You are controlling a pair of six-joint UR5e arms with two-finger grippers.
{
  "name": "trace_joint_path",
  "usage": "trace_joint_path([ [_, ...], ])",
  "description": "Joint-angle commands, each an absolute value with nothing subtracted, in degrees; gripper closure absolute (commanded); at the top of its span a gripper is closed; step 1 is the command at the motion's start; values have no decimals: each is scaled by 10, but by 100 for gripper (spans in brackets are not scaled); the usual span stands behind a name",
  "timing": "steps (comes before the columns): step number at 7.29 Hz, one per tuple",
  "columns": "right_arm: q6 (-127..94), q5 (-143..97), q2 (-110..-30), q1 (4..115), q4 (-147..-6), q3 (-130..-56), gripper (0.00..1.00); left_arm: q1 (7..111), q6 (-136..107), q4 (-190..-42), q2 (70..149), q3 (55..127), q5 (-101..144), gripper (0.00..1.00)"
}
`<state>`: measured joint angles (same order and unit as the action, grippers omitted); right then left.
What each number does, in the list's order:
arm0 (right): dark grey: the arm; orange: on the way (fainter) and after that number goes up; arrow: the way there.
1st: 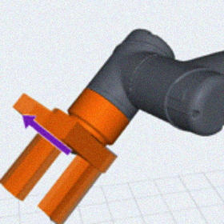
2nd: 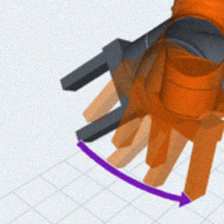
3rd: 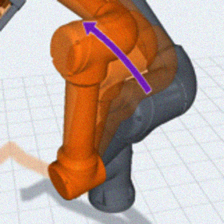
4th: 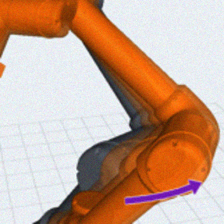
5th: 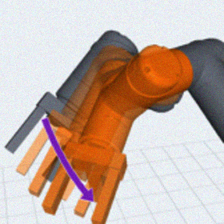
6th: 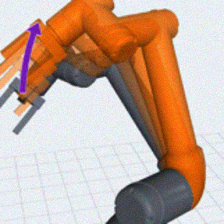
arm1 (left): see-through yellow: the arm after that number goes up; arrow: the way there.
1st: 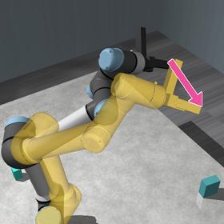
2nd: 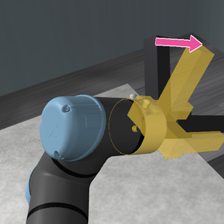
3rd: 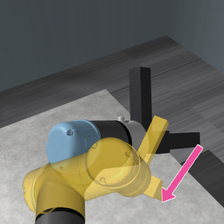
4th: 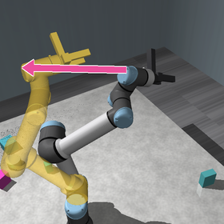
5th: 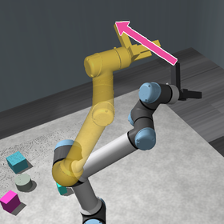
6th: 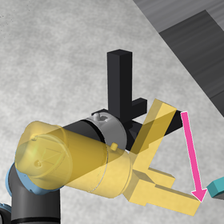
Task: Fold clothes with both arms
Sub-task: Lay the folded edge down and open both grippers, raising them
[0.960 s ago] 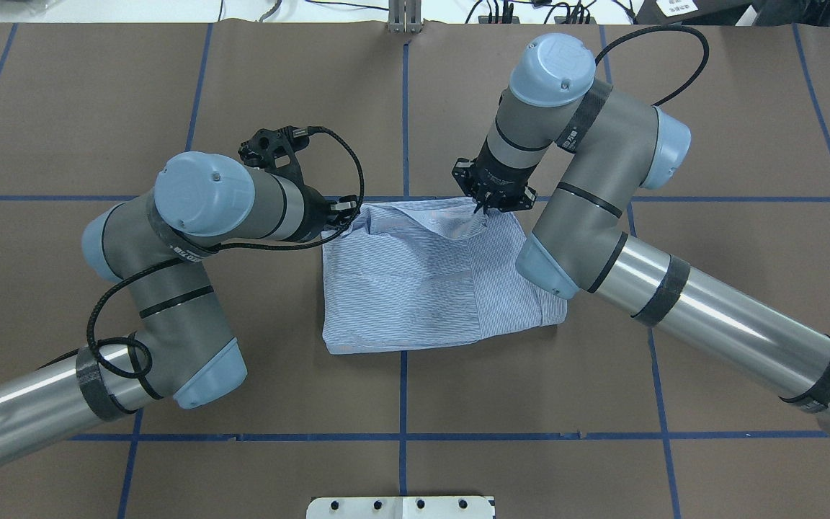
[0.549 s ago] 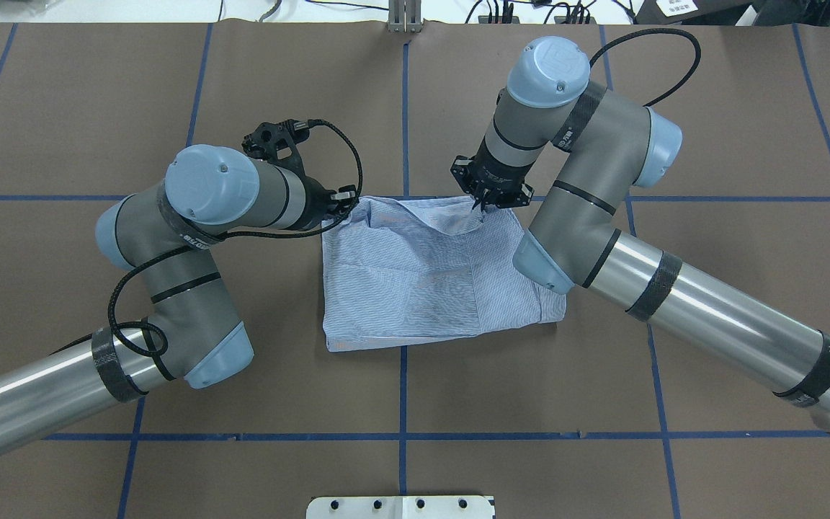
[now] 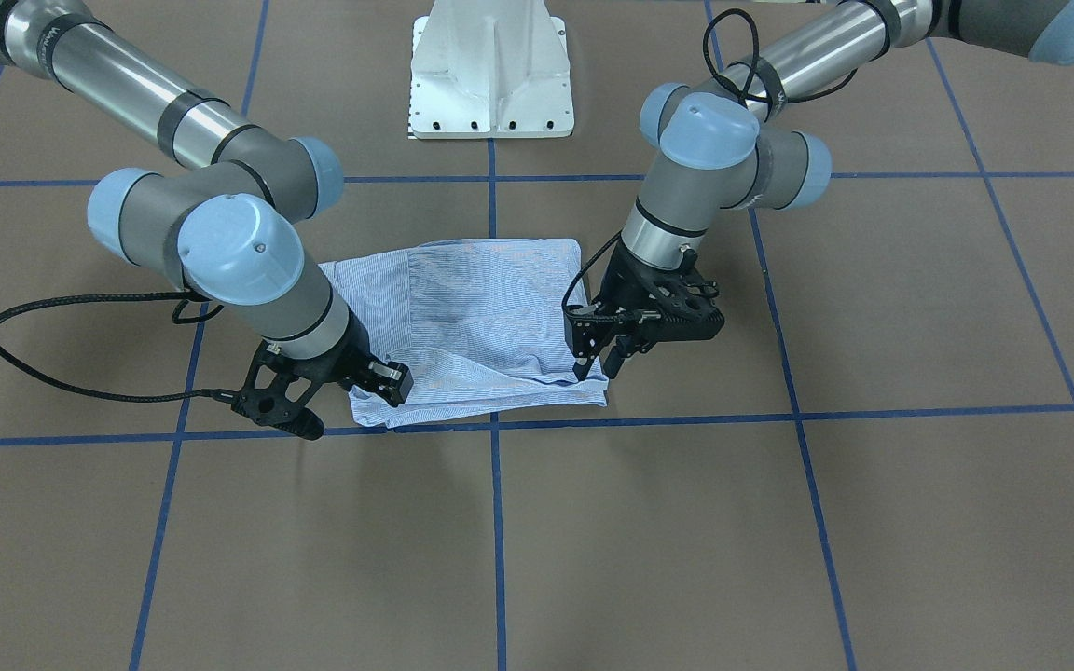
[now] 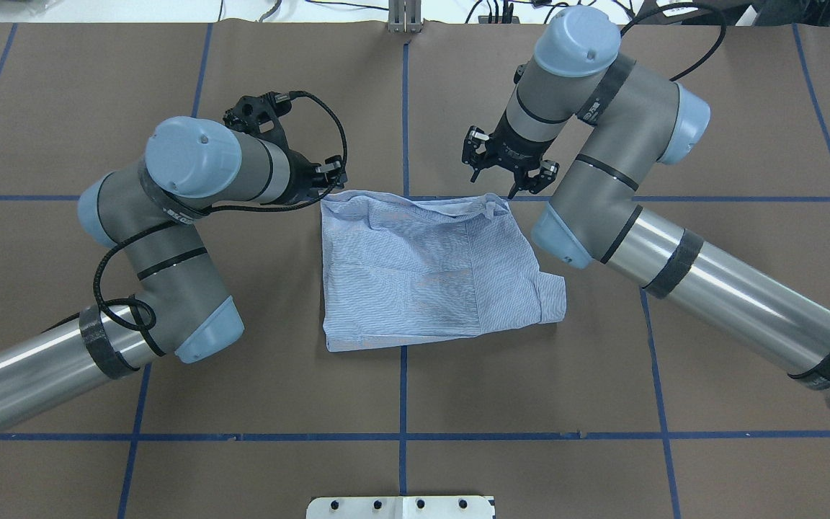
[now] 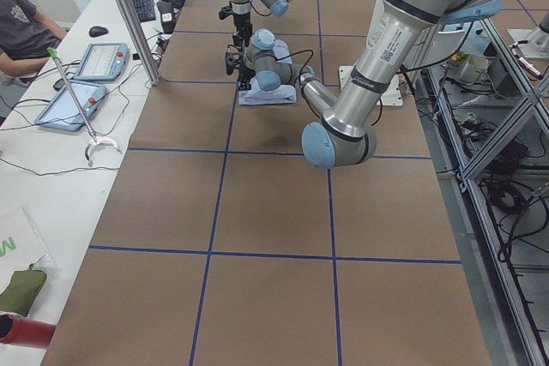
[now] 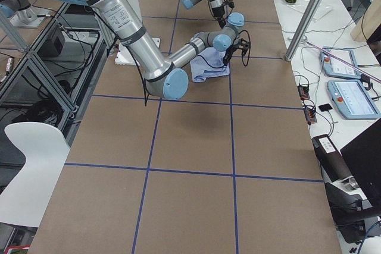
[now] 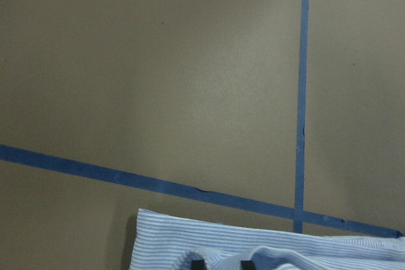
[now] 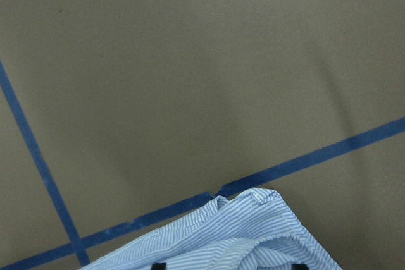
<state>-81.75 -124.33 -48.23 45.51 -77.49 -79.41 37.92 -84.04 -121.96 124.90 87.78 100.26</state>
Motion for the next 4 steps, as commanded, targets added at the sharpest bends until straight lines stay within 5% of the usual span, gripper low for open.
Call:
trace_joint_path([
  [1,-801,-1274,-483,470,-778,-832,0,422,-821,-1212,1244,878,1058,1],
  [4,-801,-1237,-507,403,-783,-926,0,465,-745,-1193,1217,886,1073,1],
])
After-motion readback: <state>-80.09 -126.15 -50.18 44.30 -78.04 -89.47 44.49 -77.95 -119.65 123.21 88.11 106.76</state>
